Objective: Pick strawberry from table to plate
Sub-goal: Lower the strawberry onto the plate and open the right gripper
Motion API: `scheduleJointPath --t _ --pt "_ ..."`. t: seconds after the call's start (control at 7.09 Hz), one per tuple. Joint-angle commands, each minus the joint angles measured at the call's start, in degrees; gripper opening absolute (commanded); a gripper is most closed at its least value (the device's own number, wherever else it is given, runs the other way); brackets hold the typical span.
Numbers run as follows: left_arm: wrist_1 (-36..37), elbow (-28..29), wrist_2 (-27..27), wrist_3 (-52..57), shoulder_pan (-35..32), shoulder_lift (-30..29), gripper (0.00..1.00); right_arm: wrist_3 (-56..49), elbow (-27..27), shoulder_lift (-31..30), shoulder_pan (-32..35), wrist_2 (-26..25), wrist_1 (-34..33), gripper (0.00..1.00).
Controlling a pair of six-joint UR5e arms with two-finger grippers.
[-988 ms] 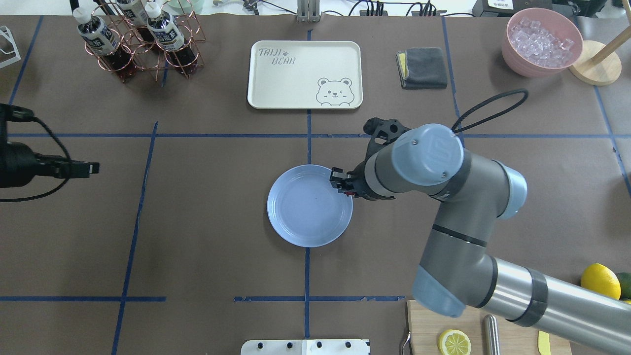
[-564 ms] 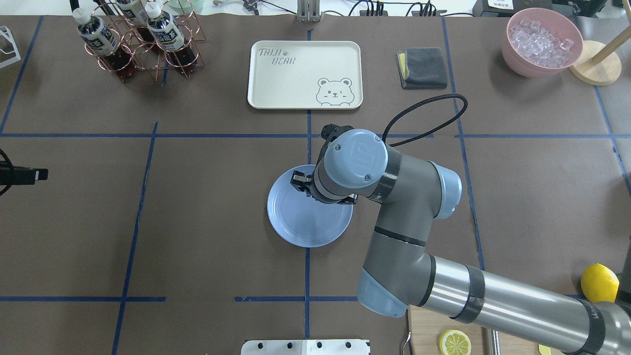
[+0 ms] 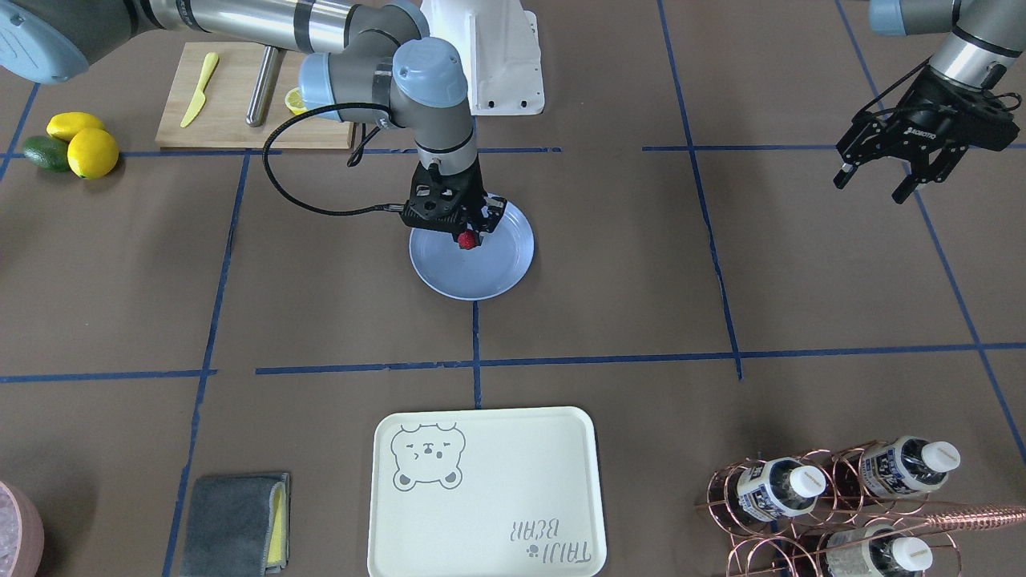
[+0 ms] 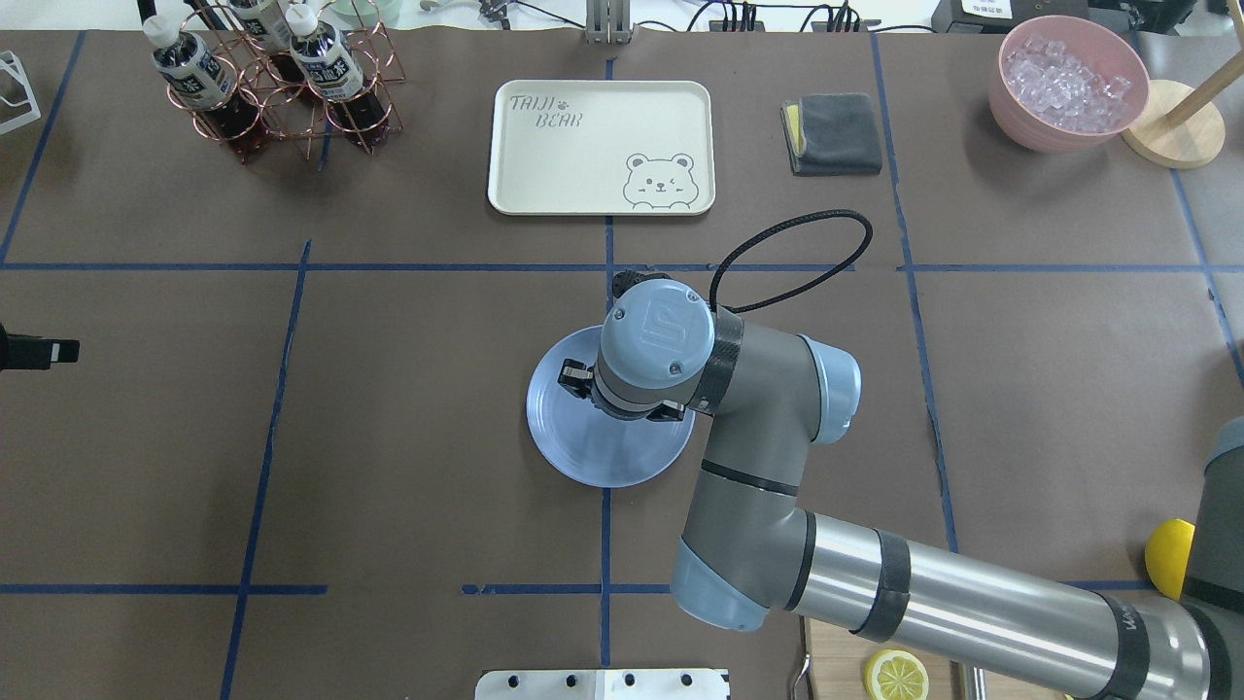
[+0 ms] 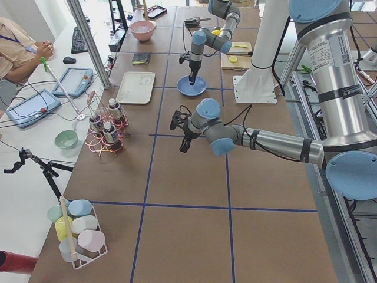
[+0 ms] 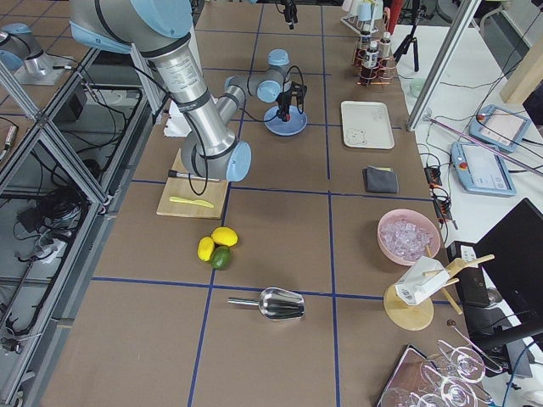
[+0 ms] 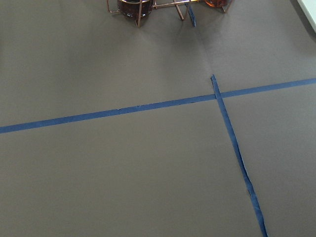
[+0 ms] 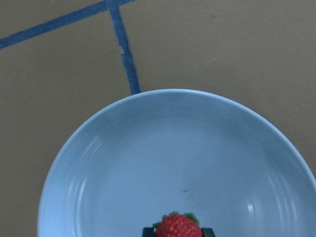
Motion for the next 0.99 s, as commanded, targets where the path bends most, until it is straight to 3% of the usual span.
scheduleJointPath --t 0.0,0.85 --pt "-0.63 0.03 -0.05 -0.41 -0.36 0.09 1.0 -0.02 -2.14 1.65 -0.1 0.0 0.06 0.0" --pt "-0.72 0.03 -0.05 -0.5 -0.54 0.0 1.0 -0.2 -4.18 2.28 -0.1 0.09 -0.21 0.0"
